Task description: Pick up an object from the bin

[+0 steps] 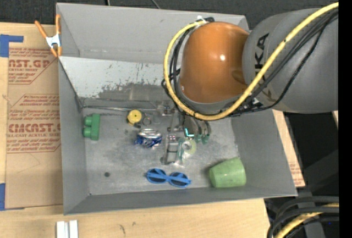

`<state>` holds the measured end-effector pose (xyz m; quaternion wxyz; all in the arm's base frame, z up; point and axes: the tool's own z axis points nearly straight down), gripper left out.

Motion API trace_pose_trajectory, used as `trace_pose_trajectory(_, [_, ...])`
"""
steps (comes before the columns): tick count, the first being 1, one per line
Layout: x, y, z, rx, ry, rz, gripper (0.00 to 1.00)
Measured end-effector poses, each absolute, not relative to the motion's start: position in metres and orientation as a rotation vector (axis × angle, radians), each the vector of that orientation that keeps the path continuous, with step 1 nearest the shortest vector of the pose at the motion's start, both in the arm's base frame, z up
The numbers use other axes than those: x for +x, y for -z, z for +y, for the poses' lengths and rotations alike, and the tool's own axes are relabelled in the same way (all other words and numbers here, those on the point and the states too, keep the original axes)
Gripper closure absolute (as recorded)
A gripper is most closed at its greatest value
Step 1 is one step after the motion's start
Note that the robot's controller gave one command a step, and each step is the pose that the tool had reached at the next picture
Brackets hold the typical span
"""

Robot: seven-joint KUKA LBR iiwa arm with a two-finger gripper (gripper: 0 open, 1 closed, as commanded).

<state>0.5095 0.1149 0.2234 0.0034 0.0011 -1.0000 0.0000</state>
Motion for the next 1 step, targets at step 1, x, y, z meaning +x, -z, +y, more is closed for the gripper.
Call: trace_pose_trajectory(1, [0.5513,-0.1553,0.1150,-0.041,0.000,-3.138,0.00])
